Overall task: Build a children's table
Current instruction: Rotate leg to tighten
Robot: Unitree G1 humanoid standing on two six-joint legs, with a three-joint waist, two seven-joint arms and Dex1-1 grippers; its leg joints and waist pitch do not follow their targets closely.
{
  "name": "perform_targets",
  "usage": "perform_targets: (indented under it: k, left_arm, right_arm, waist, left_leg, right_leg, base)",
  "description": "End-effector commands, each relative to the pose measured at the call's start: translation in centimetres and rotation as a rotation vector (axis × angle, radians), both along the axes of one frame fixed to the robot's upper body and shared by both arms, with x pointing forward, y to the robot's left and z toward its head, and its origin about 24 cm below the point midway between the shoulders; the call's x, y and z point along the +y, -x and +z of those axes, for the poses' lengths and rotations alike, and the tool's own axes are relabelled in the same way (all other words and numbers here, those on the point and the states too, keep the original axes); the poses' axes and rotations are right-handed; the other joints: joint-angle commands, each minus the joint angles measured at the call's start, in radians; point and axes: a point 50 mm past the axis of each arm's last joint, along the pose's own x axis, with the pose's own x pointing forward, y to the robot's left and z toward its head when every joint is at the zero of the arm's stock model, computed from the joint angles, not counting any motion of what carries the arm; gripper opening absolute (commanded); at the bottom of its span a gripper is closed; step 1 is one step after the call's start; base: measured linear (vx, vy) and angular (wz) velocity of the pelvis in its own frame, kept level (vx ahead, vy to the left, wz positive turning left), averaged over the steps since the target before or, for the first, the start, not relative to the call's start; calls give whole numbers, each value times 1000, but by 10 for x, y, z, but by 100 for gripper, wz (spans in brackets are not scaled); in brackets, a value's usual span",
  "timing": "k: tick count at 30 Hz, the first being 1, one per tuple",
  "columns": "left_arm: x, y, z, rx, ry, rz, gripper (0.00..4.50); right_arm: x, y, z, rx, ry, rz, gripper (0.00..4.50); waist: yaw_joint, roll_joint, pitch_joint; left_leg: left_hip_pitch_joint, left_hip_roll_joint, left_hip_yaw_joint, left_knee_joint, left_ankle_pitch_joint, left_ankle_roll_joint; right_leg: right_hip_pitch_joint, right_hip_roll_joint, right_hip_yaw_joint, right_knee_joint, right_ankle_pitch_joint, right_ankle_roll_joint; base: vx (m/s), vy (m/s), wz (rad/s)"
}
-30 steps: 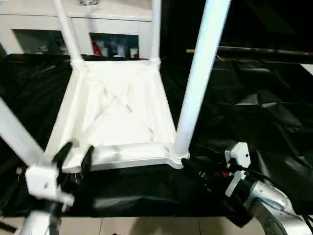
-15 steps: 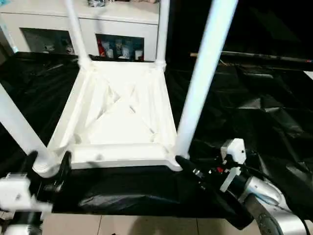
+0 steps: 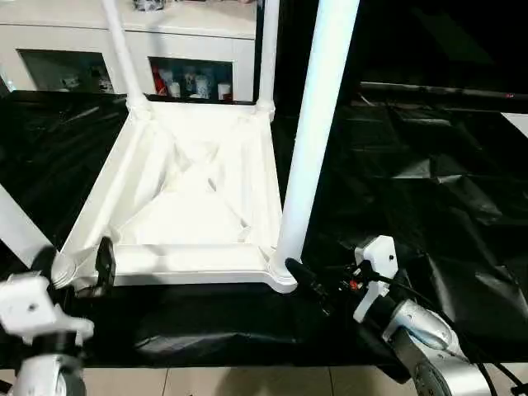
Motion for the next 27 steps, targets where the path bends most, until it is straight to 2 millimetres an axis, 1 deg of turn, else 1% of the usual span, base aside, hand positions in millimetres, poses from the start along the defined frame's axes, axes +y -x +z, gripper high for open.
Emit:
perform_targets:
  k: [1,3,4,5,6,8,10,11,12,13,14,15,17,18,19,20,21,22,23,24,25,27]
  left_arm:
    - [2,5,3,-34,2,27,437]
    - [3,14,1,-38,-10,64,437]
    - [3,15,1,-38,-13,69,437]
    - [7,18,3,-47,-26,106,437]
    - [10,19,4,-53,-33,131,437]
    - [19,22,6,-66,-42,195,437]
    - [21,22,4,-51,-42,184,437]
    - [21,21,4,-41,-45,172,437]
    - [21,18,4,-36,-42,147,437]
    - [22,13,5,-30,-47,124,437]
    - [24,7,6,-20,-60,106,437]
    - [24,6,6,-19,-60,101,437]
    - [29,-5,6,-7,-76,56,437]
    - [35,-15,4,30,-87,43,437]
    - [35,-15,4,30,-87,43,437]
    - [38,-19,5,30,-93,51,437]
    - [42,-23,6,30,-83,64,437]
    - [47,-28,5,53,-93,81,437]
    - [49,-31,6,55,-97,85,437]
    - [51,-35,7,56,-82,75,441]
    - [52,-40,8,75,-84,62,410]
    - [52,-44,8,81,-90,60,401]
  right_arm:
    - [-3,-2,1,-10,-4,-2,450]
    - [-3,-2,2,-17,-4,28,450]
    - [-3,-2,3,-19,-3,33,450]
    - [-2,-3,3,-20,-3,34,450]
    - [-2,-4,3,-21,-4,33,450]
    - [1,-7,4,-26,-13,31,450]
    - [3,-11,5,-38,-11,24,450]
    - [4,-13,5,-41,-13,18,450]
    - [4,-15,5,-50,-7,4,450]
    - [5,-19,5,-58,-1,-14,450]
    - [6,-22,4,-60,-4,-33,450]
    - [6,-23,4,-59,-5,-35,450]
    - [11,-27,4,-54,-27,-40,450]
    - [17,-30,3,-54,-43,-27,450]
    - [17,-30,3,-54,-43,-27,450]
    - [20,-32,3,-56,-48,-21,450]
    - [23,-34,3,-59,-53,-19,450]
    - [26,-35,3,-61,-66,-21,450]
    - [27,-37,3,-63,-79,-23,450]
    - [29,-39,3,-63,-90,-27,433]
    - [31,-41,3,-63,-93,-27,416]
    - [32,-42,2,-63,-95,-24,413]
  waist:
    - [7,11,-29]
    - [11,6,-26]
    - [13,8,-25]
    - [14,5,-26]
    - [16,6,-26]
    - [16,1,-25]
    - [15,0,-26]
    - [15,1,-27]
    - [15,0,-28]
    - [15,1,-30]
    - [17,1,-32]
    - [17,1,-32]
    - [21,6,-33]
    - [23,8,-36]
    - [23,8,-36]
    - [22,9,-37]
    - [24,9,-38]
    - [25,3,-41]
    - [26,7,-41]
    - [27,2,-42]
    - [29,4,-42]
    - [31,5,-42]
  left_leg:
    - [7,60,-32,-79,-415,-2]
    - [9,61,-33,-80,-438,-5]
    - [11,61,-34,-80,-451,-10]
    - [12,62,-34,-80,-452,-13]
    - [12,61,-35,-80,-456,-17]
    - [12,59,-36,-80,-462,-18]
    - [11,59,-38,-81,-458,-21]
    - [13,59,-38,-81,-459,-23]
    - [12,60,-40,-82,-458,-25]
    - [13,60,-39,-81,-457,-27]
    - [16,57,-37,-81,-448,-29]
    - [16,57,-37,-81,-448,-29]
    - [17,58,-38,-83,-441,-35]
    - [18,57,-37,-83,-429,-40]
    - [18,57,-37,-83,-429,-40]
    - [18,57,-38,-84,-428,-43]
    - [19,58,-37,-83,-428,-46]
    - [19,59,-37,-82,-409,-46]
    - [19,59,-36,-82,-398,-46]
    - [19,58,-34,-81,-387,-42]
    - [18,57,-35,-82,-375,-40]
    - [20,59,-34,-82,-368,-41]
  right_leg:
    - [21,-62,50,-83,-338,-99]
    - [17,-61,50,-90,-396,-78]
    - [15,-61,50,-92,-415,-68]
    - [14,-61,50,-92,-415,-65]
    - [14,-61,50,-92,-418,-61]
    - [14,-61,48,-93,-430,-54]
    - [14,-61,47,-91,-427,-49]
    - [12,-60,48,-91,-423,-47]
    - [12,-61,48,-88,-414,-48]
    - [10,-60,48,-87,-404,-52]
    - [9,-57,49,-83,-373,-60]
    - [9,-57,49,-83,-373,-60]
    - [11,-55,49,-75,-320,-75]
    - [12,-55,49,-70,-276,-84]
    - [12,-55,49,-70,-276,-84]
    - [14,-54,49,-66,-253,-92]
    - [15,-57,49,-64,-244,-100]
    - [18,-59,49,-61,-219,-110]
    - [18,-59,50,-58,-202,-115]
    - [18,-60,49,-56,-188,-123]
    - [20,-60,49,-53,-184,-128]
    - [20,-61,49,-53,-175,-132]
  base:
    - [0,0,0]
    - [0,0,0]
    - [0,0,0]
    - [0,0,0]
    - [0,0,0]
    - [0,0,0]
    - [0,0,0]
    - [0,0,0]
    - [0,0,0]
    - [0,0,0]
    - [0,0,0]
    - [0,0,0]
    - [0,0,0]
    - [0,0,0]
    - [0,0,0]
    - [0,0,0]
    - [0,0,0]
    - [0,0,0]
    - [0,0,0]
    - [0,0,0]
    - [0,0,0]
    - [0,0,0]
